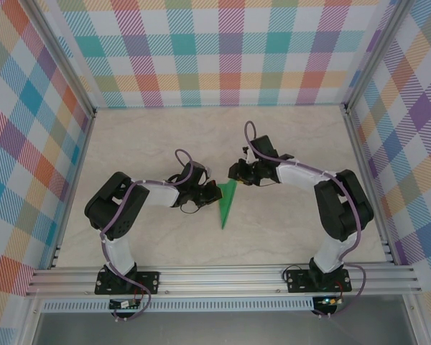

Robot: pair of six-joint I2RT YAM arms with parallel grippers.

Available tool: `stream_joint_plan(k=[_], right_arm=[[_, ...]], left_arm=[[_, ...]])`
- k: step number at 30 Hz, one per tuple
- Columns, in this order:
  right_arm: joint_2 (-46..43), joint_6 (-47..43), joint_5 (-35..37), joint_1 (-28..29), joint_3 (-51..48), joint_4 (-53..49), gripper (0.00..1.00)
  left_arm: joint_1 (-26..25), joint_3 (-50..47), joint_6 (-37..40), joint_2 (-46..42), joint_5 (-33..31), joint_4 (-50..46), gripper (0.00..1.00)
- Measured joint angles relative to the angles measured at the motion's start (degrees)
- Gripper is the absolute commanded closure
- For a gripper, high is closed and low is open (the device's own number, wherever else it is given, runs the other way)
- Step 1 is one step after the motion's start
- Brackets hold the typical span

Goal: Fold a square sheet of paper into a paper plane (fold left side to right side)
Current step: Fold the wing for the fifth time at the center of the table.

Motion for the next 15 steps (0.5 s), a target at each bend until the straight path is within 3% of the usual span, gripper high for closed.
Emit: stream_joint_plan(k=[3,15], right_arm=[[0.5,1.0,-1.3,0.4,-2.7,0.6,1.00],[3.8,2.3,-2.8,3.0,-3.7,3.5,1.00]], left_arm=[[0.0,0.0,0.0,0.0,0.0,0.0,0.97],[0.0,0.0,0.0,0.0,0.0,0.0,0.97]])
